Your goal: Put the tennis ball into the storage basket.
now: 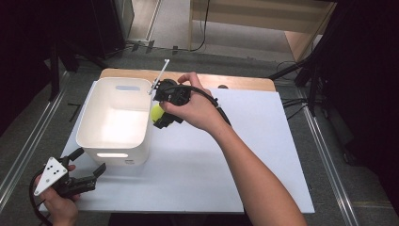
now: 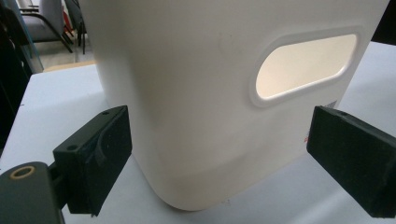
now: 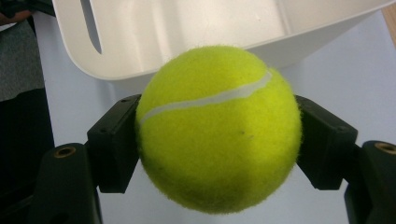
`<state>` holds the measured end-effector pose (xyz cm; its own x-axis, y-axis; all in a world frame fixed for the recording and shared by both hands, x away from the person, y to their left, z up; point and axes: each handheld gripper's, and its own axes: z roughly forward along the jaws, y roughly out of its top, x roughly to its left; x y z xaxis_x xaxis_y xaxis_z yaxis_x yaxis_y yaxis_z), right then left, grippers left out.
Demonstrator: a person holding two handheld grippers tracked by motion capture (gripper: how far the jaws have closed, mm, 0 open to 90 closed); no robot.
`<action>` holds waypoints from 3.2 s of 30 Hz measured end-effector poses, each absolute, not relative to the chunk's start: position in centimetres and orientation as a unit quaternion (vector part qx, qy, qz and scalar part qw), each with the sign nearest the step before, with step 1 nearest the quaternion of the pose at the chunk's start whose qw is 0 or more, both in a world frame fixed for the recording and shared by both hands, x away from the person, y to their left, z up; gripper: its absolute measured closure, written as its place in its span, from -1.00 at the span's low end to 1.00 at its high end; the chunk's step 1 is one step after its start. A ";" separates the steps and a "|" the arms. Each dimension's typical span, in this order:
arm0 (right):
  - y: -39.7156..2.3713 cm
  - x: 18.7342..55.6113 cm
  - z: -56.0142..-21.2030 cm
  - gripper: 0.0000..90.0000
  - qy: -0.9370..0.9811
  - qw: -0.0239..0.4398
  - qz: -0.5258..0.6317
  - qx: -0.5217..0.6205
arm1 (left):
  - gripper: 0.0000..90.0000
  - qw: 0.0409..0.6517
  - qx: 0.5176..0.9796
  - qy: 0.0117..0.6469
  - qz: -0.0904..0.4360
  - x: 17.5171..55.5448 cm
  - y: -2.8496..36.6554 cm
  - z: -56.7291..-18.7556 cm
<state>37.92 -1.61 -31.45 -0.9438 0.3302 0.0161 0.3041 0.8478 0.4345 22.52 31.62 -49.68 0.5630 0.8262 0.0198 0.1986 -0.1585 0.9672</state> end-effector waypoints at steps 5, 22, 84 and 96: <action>-0.7 37.8 -31.3 -0.47 0.962 0.027 0.221 0.160 | -0.84 0.539 0.702 0.365 0.290 22.5 31.6 -49.7; 2.1 37.7 -31.3 -0.47 0.964 0.020 0.225 0.140 | -0.84 0.542 0.699 0.365 0.289 22.6 31.7 -49.7; 7.5 36.9 -36.2 -0.70 0.976 0.015 0.181 0.122 | -0.84 0.546 0.696 0.369 0.285 22.7 31.9 -49.7; 4.4 36.5 -34.3 -0.79 0.960 0.047 0.224 0.163 | -0.84 0.546 0.696 0.369 0.285 22.8 31.8 -49.7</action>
<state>36.50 4.36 -34.26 -0.9423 0.3343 -0.0162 0.2924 0.8460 0.4459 22.75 31.84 -49.69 0.5646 0.8253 -0.0066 0.2028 -0.1310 0.9704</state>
